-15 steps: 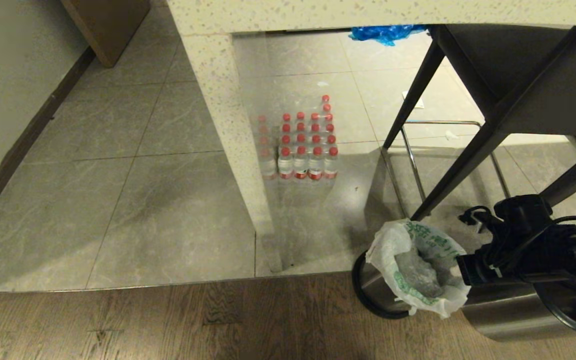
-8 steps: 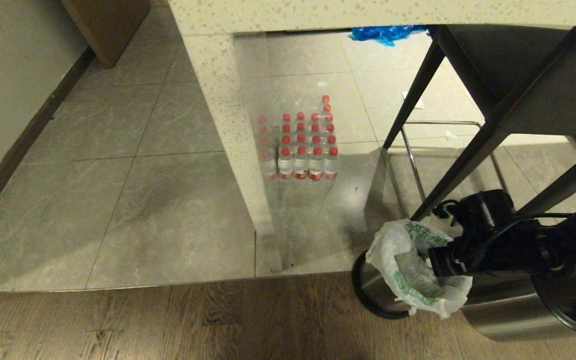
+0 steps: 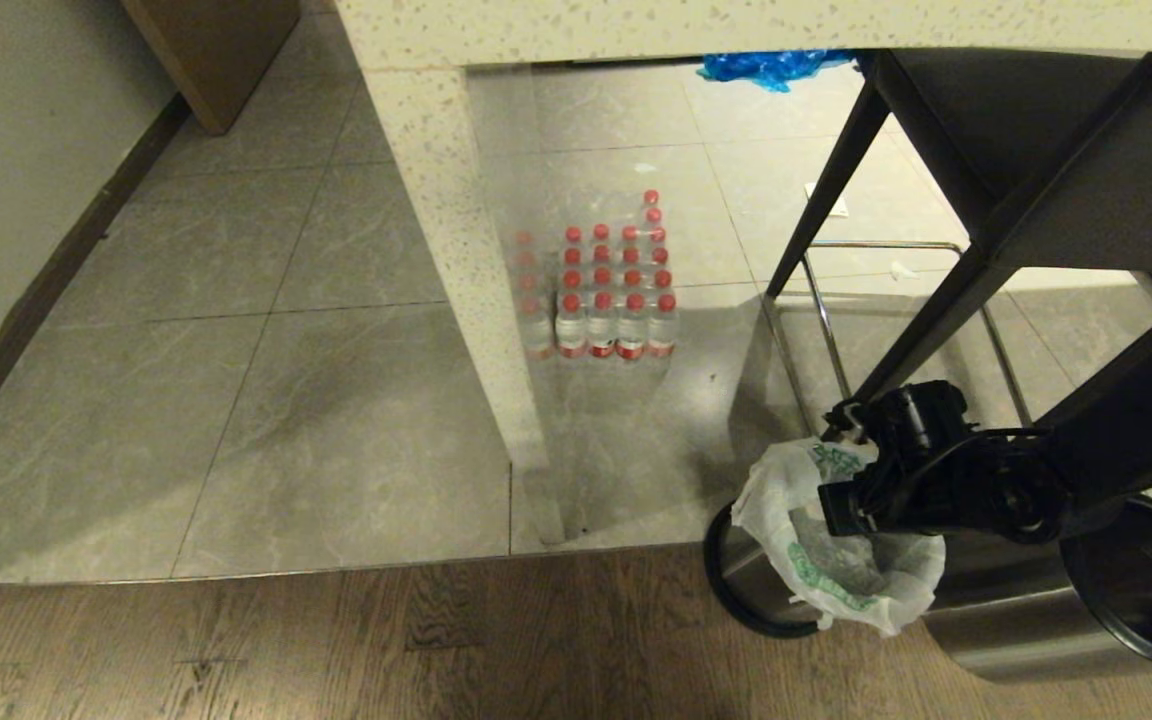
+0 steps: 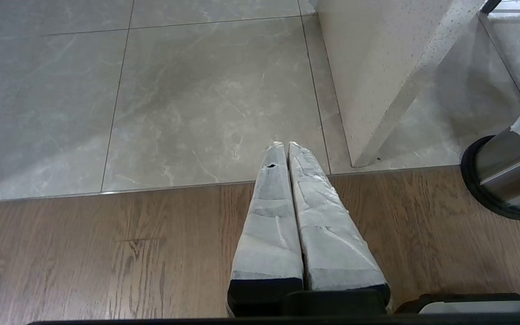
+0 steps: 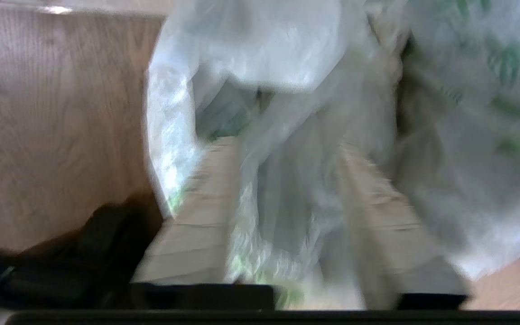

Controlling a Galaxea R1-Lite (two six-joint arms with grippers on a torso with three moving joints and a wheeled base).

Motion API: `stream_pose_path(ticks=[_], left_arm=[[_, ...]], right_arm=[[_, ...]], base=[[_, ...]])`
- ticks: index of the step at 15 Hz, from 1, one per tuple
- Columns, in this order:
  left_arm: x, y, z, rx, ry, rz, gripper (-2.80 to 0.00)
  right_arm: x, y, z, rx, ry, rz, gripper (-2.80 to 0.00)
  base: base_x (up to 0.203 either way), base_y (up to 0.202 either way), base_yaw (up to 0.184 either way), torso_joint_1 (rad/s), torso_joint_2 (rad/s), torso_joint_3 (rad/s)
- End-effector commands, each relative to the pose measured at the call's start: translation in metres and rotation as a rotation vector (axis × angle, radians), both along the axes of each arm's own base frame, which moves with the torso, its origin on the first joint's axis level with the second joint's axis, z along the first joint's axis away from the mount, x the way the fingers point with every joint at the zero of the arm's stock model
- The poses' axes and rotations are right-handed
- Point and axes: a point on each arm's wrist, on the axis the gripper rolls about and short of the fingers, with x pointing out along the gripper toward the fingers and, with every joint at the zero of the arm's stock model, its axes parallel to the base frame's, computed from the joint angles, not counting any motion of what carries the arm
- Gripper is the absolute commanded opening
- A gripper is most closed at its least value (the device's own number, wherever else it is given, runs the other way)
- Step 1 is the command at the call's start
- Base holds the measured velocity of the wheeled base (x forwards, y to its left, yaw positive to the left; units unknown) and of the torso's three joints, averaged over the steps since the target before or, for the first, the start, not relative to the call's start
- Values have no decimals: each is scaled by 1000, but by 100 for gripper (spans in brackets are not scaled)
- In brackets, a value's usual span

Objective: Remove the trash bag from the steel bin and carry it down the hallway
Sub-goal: Pick up the trash bag

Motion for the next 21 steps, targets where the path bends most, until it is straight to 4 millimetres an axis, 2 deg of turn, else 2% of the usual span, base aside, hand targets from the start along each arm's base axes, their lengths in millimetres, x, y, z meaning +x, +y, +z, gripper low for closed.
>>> stream_pose_path(ticks=[1,8,13,14,17,21], left_arm=[[0,0,0,0,1,0,-280],[0,0,0,0,2,0,-280],[0,0,0,0,0,0,-280],[0,0,0,0,1,0,-280],[0,0,0,0,1,0,-280],[0,0,0,0,2,0,-280]], right_arm=[[8,1,-18,-11,-5,0,0],[44,2,-40,-19,-109,10,0],[49,-8,-51,-20,-96,-16,0],[52,-9,-50,-13,-112,-17,-280],[62,-8,-53,-11,-146,-21,-280],[62,-8,-52,-10,-148,-22,-280]], base=[[0,0,0,0,0,0],[0,0,0,0,0,0],[0,0,0,0,0,0],[0,0,0,0,0,0],[0,0,0,0,0,0],[0,0,0,0,0,0]])
